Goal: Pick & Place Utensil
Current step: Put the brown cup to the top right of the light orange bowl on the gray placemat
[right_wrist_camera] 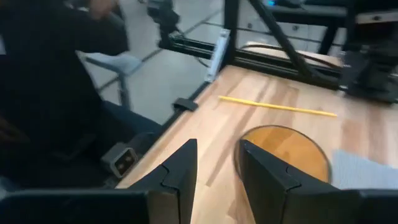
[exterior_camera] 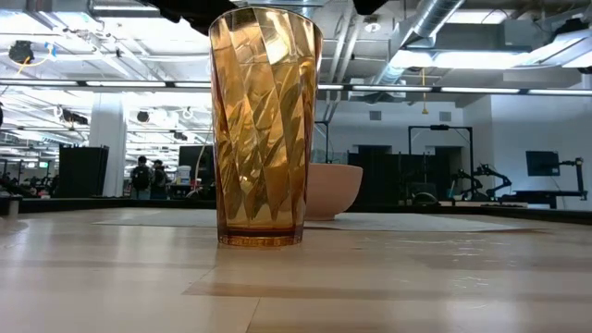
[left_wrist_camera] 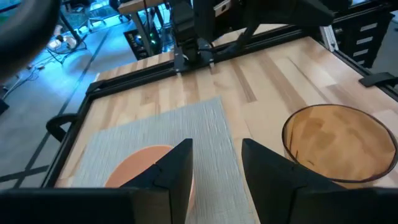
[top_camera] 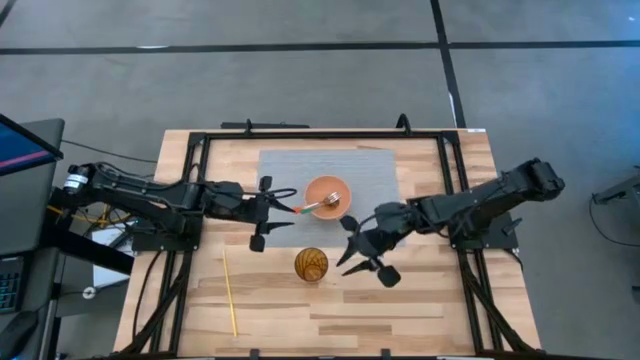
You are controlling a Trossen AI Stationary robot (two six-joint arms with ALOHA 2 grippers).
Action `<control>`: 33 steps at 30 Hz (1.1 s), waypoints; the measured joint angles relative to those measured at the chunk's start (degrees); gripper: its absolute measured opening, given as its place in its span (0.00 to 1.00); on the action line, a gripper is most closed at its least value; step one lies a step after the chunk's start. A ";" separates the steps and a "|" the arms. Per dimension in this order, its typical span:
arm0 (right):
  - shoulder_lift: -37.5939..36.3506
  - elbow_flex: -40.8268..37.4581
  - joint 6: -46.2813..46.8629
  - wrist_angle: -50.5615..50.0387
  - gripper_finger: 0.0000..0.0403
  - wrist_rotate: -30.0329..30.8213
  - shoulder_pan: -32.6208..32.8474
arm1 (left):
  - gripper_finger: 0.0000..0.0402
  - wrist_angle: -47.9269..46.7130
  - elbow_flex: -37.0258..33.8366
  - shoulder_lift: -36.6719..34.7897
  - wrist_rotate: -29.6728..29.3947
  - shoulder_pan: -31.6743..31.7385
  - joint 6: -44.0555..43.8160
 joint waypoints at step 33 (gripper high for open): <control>22.89 18.47 -7.10 -15.38 0.44 7.44 2.09 | 0.35 0.24 0.00 0.00 -0.04 0.00 0.11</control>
